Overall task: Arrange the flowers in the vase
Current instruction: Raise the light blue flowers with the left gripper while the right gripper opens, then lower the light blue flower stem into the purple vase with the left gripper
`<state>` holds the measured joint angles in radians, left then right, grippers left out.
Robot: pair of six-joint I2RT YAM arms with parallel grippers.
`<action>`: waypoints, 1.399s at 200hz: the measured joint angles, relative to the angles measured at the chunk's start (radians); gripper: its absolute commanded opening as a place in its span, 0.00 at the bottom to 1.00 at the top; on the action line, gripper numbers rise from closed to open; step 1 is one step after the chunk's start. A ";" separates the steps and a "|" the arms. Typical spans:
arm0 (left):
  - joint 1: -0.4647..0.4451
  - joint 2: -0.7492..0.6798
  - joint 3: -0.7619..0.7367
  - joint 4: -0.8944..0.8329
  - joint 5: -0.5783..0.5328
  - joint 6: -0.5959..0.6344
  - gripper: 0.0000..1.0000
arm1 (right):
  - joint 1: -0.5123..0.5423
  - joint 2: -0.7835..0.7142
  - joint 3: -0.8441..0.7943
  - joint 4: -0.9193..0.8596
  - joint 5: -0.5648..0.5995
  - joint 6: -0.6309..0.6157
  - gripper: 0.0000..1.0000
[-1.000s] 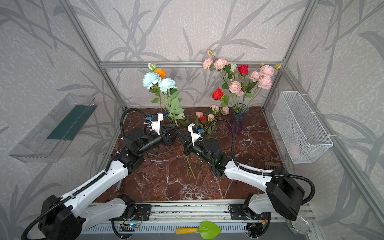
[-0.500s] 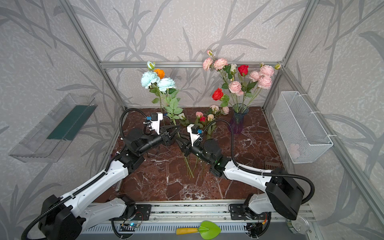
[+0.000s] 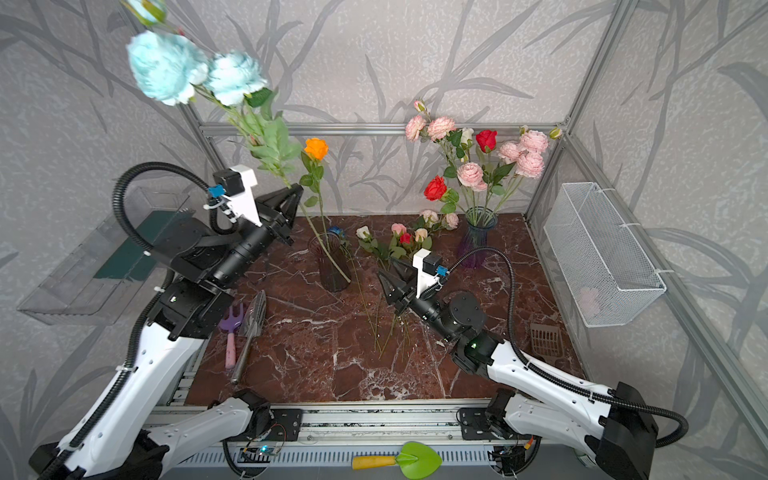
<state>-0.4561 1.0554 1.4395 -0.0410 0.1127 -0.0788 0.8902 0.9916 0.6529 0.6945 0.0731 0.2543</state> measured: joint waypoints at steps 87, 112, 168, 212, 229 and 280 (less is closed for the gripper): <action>0.071 0.262 0.058 0.133 -0.183 0.199 0.00 | -0.132 0.072 -0.002 -0.041 0.005 0.078 0.48; 0.106 0.283 0.059 0.138 -0.160 0.175 0.00 | -0.138 0.093 -0.002 -0.041 -0.008 0.093 0.48; 0.131 0.302 0.059 0.116 -0.093 0.140 0.00 | -0.169 0.127 -0.005 -0.032 -0.030 0.125 0.47; 0.149 0.312 0.103 0.074 -0.003 0.087 0.00 | -0.171 0.152 -0.005 -0.014 -0.043 0.150 0.47; 0.153 0.321 0.156 0.051 0.025 0.078 0.00 | -0.171 0.161 -0.005 -0.008 -0.049 0.161 0.47; 0.175 0.337 0.280 0.026 0.053 0.085 0.00 | -0.172 0.199 -0.005 0.014 -0.056 0.183 0.47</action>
<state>-0.2810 1.3922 1.7199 -0.0154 0.1661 0.0063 0.7177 1.1908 0.6479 0.7090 0.0166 0.4374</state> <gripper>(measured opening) 0.057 0.469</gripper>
